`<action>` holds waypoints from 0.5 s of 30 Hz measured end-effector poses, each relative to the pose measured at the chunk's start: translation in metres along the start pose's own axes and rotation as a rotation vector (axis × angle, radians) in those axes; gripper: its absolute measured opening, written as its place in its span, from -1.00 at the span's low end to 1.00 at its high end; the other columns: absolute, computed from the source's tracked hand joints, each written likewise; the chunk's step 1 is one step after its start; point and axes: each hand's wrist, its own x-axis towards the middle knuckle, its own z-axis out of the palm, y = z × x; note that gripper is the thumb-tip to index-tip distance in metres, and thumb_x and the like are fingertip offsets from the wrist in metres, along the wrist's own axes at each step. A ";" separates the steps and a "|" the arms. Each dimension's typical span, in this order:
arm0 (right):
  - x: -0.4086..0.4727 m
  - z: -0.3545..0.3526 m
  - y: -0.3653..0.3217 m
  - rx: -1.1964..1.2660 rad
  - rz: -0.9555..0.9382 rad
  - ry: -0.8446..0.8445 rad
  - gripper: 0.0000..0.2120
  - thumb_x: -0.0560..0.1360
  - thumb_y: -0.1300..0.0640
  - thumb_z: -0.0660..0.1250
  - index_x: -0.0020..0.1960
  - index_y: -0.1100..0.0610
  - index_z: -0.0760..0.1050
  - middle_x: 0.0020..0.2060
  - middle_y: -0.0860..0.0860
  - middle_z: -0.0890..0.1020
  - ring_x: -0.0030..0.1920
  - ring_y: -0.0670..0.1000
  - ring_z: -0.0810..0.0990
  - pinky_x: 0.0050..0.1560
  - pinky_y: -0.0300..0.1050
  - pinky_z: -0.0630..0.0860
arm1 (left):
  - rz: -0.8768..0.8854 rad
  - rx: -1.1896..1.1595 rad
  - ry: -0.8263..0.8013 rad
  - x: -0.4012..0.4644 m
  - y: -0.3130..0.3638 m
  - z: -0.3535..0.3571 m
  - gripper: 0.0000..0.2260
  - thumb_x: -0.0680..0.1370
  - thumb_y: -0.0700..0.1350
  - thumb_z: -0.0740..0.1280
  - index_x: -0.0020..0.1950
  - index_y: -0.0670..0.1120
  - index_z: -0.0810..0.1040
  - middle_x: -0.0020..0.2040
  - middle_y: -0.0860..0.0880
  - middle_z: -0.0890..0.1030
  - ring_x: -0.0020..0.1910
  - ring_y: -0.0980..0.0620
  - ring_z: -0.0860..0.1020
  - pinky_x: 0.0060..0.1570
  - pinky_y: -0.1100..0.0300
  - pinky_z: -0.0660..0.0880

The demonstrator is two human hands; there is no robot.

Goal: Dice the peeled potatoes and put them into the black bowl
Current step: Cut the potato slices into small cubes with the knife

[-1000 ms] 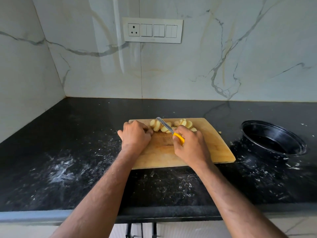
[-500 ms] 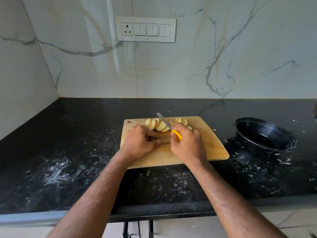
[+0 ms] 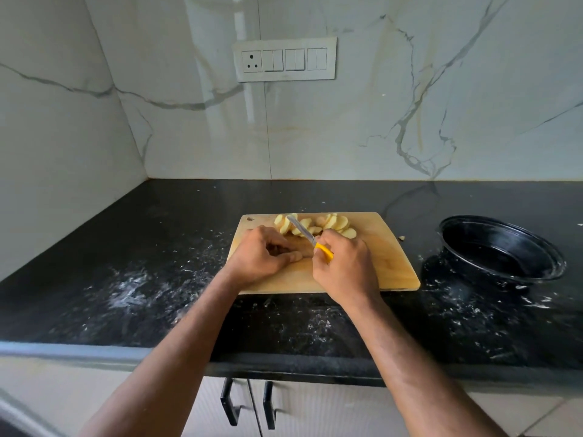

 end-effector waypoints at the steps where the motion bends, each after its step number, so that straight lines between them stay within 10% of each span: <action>1: 0.000 0.000 0.002 0.007 0.010 -0.002 -0.93 0.43 0.17 0.41 -0.09 0.05 0.61 -0.33 -0.08 0.60 -0.35 -0.02 0.49 -0.36 -0.22 0.35 | 0.014 0.024 0.003 0.000 0.001 0.001 -0.82 0.45 0.01 0.53 0.04 0.09 0.76 -0.16 0.12 0.69 -0.21 0.09 0.56 -0.23 0.24 0.47; 15: 0.005 -0.004 0.010 -0.006 0.062 0.015 -0.92 0.45 0.18 0.40 -0.06 0.07 0.62 -0.26 0.00 0.66 -0.30 -0.01 0.46 -0.32 -0.19 0.44 | 0.078 0.083 0.035 0.000 0.003 0.007 -0.84 0.46 -0.02 0.54 0.03 0.06 0.76 -0.16 0.08 0.68 -0.15 0.11 0.57 -0.11 0.22 0.47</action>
